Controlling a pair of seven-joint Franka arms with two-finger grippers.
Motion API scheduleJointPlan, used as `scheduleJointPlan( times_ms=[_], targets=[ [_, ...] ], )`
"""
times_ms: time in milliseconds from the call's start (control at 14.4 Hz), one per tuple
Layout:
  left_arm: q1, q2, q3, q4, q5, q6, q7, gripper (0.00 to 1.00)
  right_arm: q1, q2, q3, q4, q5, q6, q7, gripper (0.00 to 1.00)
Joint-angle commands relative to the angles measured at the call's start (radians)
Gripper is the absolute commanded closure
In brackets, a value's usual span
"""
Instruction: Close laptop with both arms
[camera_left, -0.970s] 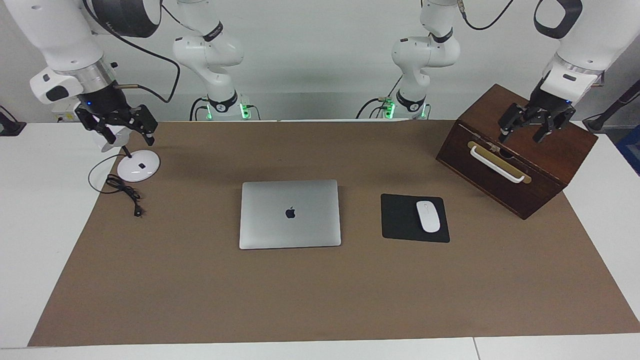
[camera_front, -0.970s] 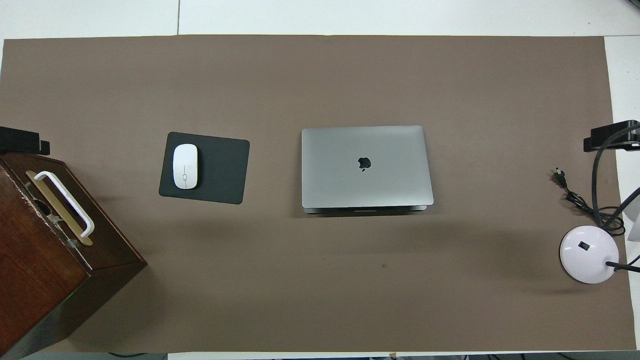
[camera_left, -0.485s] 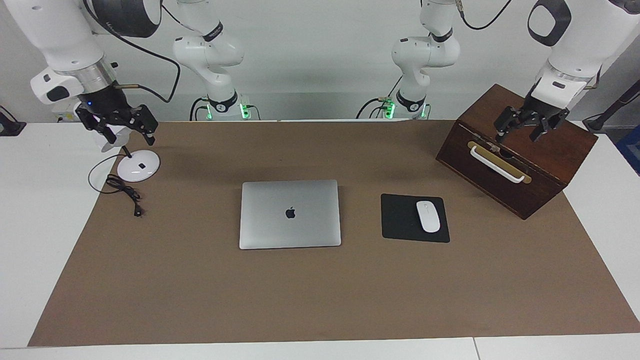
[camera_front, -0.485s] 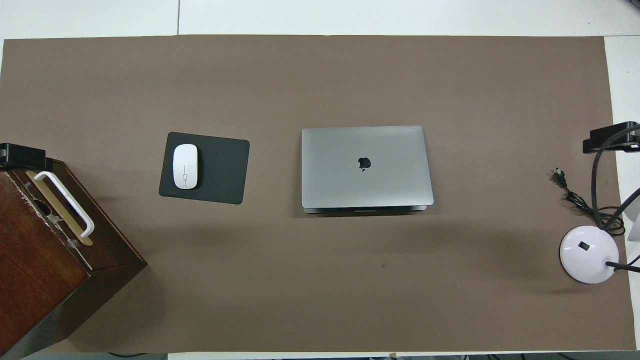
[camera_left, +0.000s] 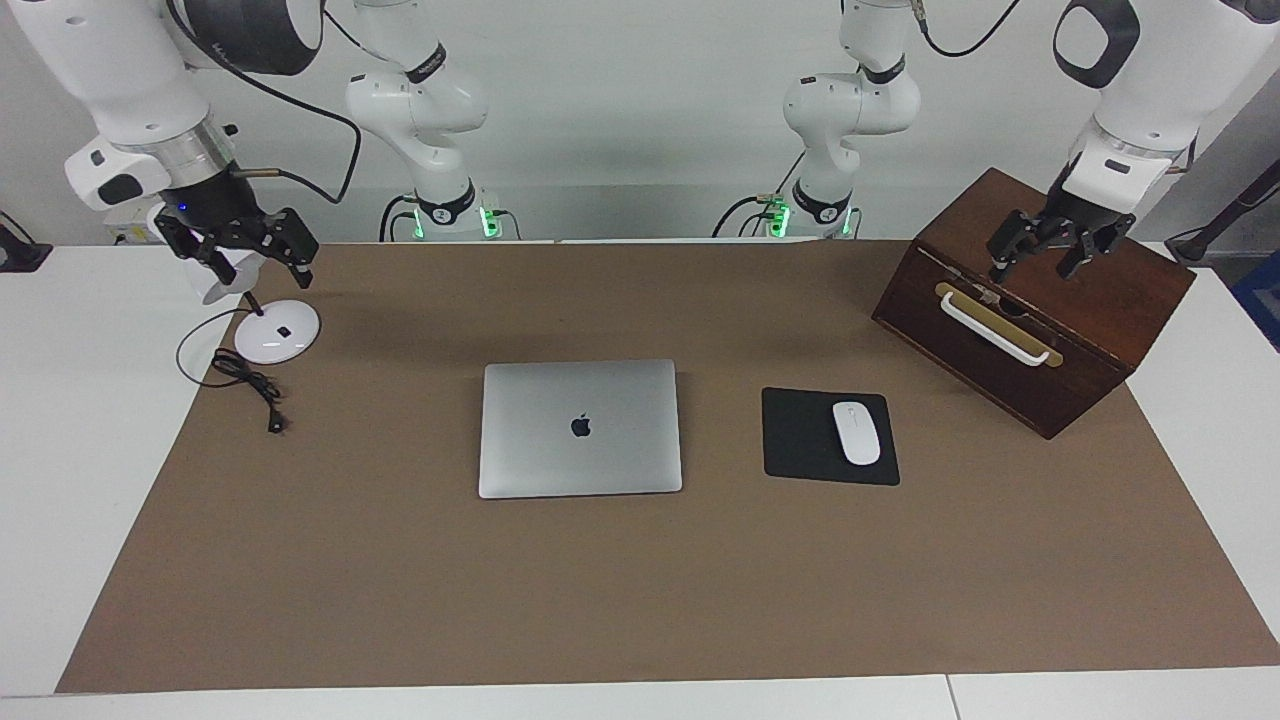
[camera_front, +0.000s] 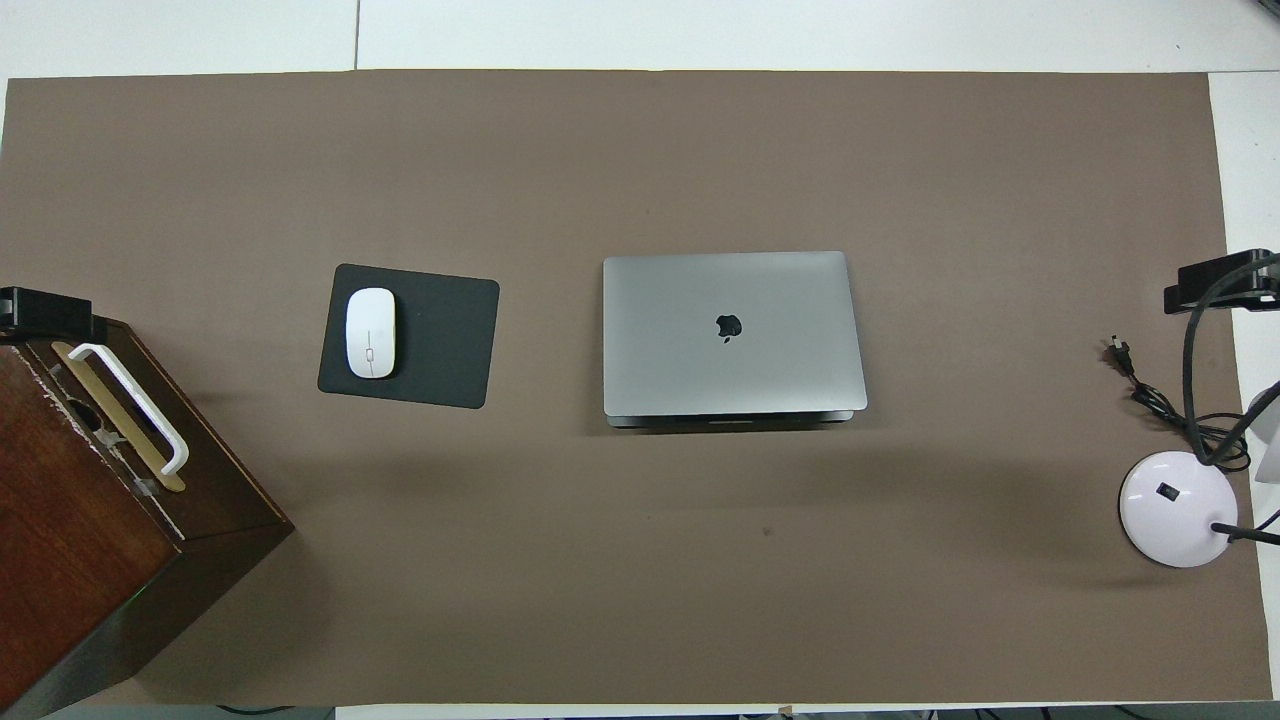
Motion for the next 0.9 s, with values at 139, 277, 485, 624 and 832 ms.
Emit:
scheduleJointPlan(
  times_ms=[139,277,485,624,832],
  targets=[
    [-0.010,-0.026,-0.009,-0.033,0.023,0.029,-0.029,0.00,0.002,-0.011,-0.004,-0.005,-0.010,-0.014,-0.024,0.00],
    [-0.008,-0.026,-0.009,-0.035,0.022,0.029,-0.031,0.00,0.002,-0.011,-0.004,-0.005,-0.010,-0.014,-0.023,0.00],
    [-0.008,-0.025,-0.009,-0.032,0.019,0.018,-0.031,0.00,0.002,-0.011,-0.003,-0.005,-0.010,-0.014,-0.023,0.00],
    [-0.008,-0.025,-0.009,-0.023,0.014,0.001,-0.029,0.00,0.002,-0.011,-0.003,-0.005,-0.010,-0.014,-0.023,0.00],
    [-0.010,-0.011,-0.011,0.019,0.013,-0.045,-0.029,0.00,0.001,-0.012,-0.003,-0.006,-0.010,-0.011,-0.023,0.00]
  ],
)
